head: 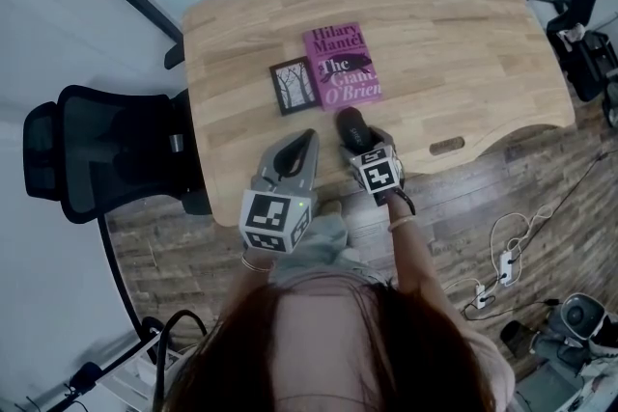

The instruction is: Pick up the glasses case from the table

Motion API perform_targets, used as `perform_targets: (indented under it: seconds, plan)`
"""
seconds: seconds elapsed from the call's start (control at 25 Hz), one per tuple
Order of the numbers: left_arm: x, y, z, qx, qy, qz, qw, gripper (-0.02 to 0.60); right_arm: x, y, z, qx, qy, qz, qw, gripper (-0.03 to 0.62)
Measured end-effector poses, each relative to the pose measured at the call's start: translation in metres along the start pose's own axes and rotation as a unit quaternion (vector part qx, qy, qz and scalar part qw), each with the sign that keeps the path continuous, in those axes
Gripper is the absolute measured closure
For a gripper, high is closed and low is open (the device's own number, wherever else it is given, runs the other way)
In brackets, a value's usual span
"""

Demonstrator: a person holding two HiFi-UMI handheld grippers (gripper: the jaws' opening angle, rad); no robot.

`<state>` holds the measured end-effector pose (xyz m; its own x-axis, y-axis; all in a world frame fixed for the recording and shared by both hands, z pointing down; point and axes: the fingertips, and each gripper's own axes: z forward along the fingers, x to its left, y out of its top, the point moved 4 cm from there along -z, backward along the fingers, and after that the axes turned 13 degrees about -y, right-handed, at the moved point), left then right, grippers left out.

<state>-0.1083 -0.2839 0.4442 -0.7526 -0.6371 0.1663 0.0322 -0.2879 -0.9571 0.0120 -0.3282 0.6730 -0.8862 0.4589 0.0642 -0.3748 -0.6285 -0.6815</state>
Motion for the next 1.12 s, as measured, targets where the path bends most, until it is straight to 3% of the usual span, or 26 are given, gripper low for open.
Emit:
perform_targets:
  seconds: [1.12]
  plan:
    - [-0.070,0.012,-0.039,-0.028,-0.006,0.030,0.9991,0.575,0.004,0.001,-0.086,-0.085,-0.015,0.030,0.996,0.230]
